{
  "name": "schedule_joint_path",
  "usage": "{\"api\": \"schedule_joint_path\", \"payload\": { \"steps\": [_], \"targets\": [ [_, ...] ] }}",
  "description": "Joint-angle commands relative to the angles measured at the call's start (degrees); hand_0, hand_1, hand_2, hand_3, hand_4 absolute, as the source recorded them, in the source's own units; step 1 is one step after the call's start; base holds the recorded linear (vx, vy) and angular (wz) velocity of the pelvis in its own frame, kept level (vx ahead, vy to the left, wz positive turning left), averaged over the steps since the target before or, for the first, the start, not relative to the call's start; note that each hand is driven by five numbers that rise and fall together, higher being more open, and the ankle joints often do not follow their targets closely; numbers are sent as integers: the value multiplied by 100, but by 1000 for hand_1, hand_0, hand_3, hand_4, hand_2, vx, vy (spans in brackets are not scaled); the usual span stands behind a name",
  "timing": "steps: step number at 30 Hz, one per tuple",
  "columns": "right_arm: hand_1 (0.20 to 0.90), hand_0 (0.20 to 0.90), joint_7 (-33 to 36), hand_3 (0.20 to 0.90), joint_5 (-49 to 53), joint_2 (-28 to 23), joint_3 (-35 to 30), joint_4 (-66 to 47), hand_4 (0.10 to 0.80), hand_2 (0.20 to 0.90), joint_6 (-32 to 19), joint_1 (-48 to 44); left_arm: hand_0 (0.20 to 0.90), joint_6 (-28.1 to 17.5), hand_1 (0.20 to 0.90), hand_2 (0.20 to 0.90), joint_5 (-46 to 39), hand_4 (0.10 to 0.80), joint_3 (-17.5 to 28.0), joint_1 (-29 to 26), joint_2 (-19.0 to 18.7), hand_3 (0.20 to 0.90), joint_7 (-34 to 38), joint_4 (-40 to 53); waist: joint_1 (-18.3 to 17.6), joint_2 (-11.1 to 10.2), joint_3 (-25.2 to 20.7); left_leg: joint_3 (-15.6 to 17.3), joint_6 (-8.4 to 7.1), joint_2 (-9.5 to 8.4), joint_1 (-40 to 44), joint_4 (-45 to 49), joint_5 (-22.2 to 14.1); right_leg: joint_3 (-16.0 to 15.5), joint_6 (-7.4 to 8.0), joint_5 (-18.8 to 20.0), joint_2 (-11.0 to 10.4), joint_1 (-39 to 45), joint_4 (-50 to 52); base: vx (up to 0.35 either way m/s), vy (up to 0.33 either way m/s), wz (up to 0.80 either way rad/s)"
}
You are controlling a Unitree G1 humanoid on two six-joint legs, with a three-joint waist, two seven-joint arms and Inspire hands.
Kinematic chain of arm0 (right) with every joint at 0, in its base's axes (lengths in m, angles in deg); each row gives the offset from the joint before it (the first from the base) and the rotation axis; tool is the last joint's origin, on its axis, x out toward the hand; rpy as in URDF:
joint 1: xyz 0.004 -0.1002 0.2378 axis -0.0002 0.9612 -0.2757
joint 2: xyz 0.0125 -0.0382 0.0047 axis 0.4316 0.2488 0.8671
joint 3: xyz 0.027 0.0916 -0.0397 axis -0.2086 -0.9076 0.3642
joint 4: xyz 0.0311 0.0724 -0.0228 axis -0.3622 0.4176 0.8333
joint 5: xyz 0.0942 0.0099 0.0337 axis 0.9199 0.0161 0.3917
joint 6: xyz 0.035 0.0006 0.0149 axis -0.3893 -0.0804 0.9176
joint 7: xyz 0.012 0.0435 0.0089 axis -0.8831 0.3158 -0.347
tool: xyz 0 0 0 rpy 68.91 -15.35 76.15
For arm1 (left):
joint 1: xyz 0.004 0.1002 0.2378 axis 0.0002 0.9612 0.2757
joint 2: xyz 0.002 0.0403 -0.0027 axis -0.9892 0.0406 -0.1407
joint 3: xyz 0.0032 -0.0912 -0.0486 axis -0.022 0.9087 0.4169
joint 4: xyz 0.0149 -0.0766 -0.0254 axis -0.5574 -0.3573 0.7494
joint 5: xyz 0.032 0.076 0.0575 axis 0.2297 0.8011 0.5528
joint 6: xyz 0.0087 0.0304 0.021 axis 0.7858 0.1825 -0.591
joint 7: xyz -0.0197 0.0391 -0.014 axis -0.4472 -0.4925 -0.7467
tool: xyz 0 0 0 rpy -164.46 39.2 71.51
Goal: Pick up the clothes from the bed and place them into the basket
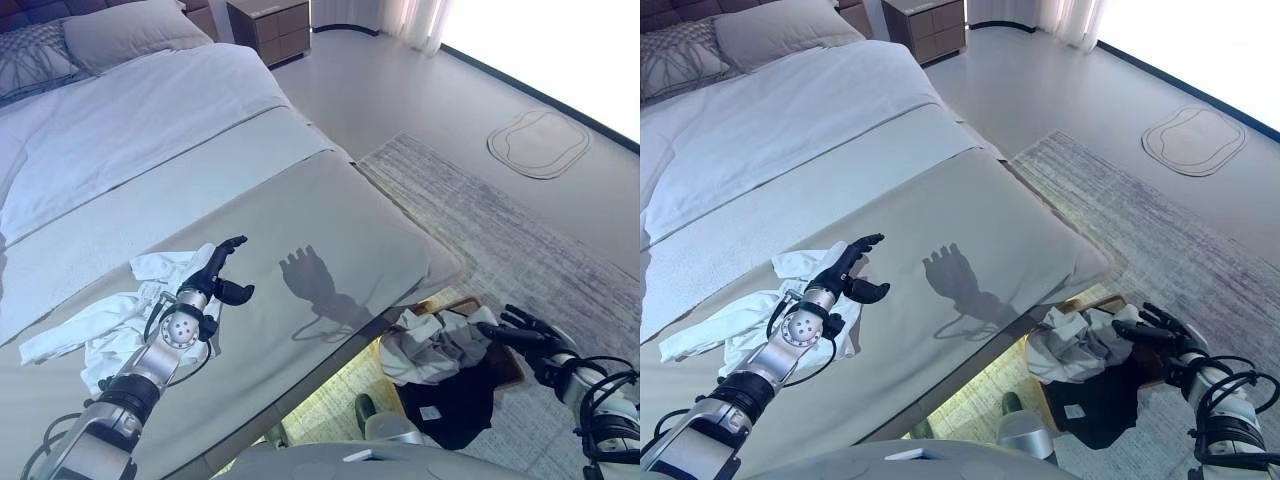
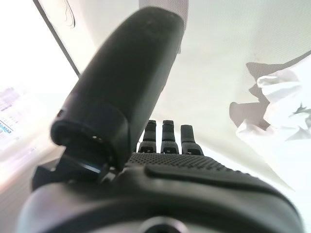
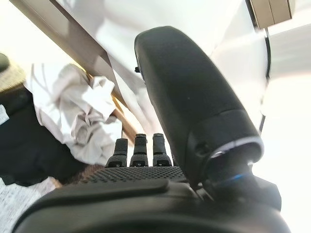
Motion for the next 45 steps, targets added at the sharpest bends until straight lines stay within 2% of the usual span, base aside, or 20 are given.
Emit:
{"api": "schedule_joint_path", "payload": {
  "steps": [1, 4, 6, 13, 17, 25, 30, 32, 36, 42, 45],
  "targets": [
    [900, 900, 83, 900, 846, 52, -85, -342, 800, 900, -758, -419, 900, -427, 900, 900, 31, 800, 157, -349, -67, 900, 148, 397, 262, -82, -294, 15, 0, 8, 366, 432, -936, -68, 172, -56, 46, -577, 480, 23, -25, 12],
    [900, 900, 128, 900, 909, 313, -10, -552, 800, 900, -982, -442, 900, -388, 900, 900, 116, 800, 131, -286, -21, 900, 185, 442, 343, -43, -275, -85, -20, -1, 348, 395, -903, -141, 166, -90, 35, -536, 477, 13, -17, 12],
    [900, 900, 463, 900, 560, 424, 109, -605, 800, 900, -1527, -463, 900, -399, 900, 900, 104, 800, 131, -231, 28, 900, 236, 431, 415, -10, -264, -159, -26, -18, 329, 393, -896, -219, 159, -116, 16, -501, 458, 19, -20, 16],
    [900, 900, 638, 900, 335, 660, 613, -1191, 800, 900, -1539, -530, 900, -448, 900, 900, 220, 800, 402, 224, 166, 900, 539, 415, 675, 55, -198, -348, -67, -35, 212, 485, -856, -426, 66, -249, -29, -387, 494, 16, -10, 20],
    [900, 900, 664, 900, -331, 585, 938, -1407, 800, 900, -1575, -682, 900, -426, 900, 900, 204, 800, 594, 431, 202, 900, 699, 286, 871, 76, -125, -489, -96, -39, 77, 615, -852, -600, 7, -338, -65, -376, 576, -22, -6, 23],
    [900, 900, 1044, 900, -1474, 317, 1521, -1618, 800, 900, -1412, -959, 900, -650, 900, 900, 280, 800, 1005, 976, 223, 900, 532, 320, 1298, 78, -114, -840, -144, -75, 9, 641, -815, -930, -77, -465, -130, -189, 581, 43, -4, 27],
    [900, 900, 1665, 900, -2755, 165, 1900, -1632, 800, 900, -1176, -1443, 900, -512, 900, 900, 268, 800, 1032, 1039, 248, 900, 436, 246, 1576, 64, -95, -1050, -177, -104, -120, 673, -765, -1155, -111, -514, -187, -156, 621, 51, -6, 21],
    [900, 900, 1688, 900, -3048, 112, 1989, -1660, 800, 900, -1087, -1581, 900, -486, 900, 900, 255, 800, 1035, 1088, 242, 900, 448, 284, 1633, 62, -83, -1107, -184, -109, -140, 683, -761, -1196, -121, -526, -195, -149, 633, 78, 18, 27],
    [900, 900, 1870, 900, -3602, -261, 2517, -1711, 800, 900, -519, -2570, 900, -531, 900, 900, 184, 800, 1028, 1153, 141, 900, 387, 451, 1992, 80, 84, -1379, -212, -146, -429, 850, -701, -1426, -220, -635, -238, -254, 851, 46, 30, 25],
    [900, 900, 1663, 900, -3645, -598, 2855, -1628, 800, 900, -273, -3470, 900, -669, 900, 900, 183, 800, 918, 1219, 45, 900, 154, 552, 2272, 155, 311, -1652, -240, -196, -725, 1043, -656, -1681, -350, -820, -280, -428, 1196, 29, 43, 31],
    [900, 900, 1787, 900, -4006, -851, 3029, -1559, 800, 900, -200, -4069, 900, -789, 900, 900, 156, 800, 846, 1162, -69, 900, 21, 521, 2511, 279, 650, -1896, -234, -279, -1120, 1316, -631, -1894, -460, -1017, -361, -781, 1720, -44, 52, 36]
  ]
}}
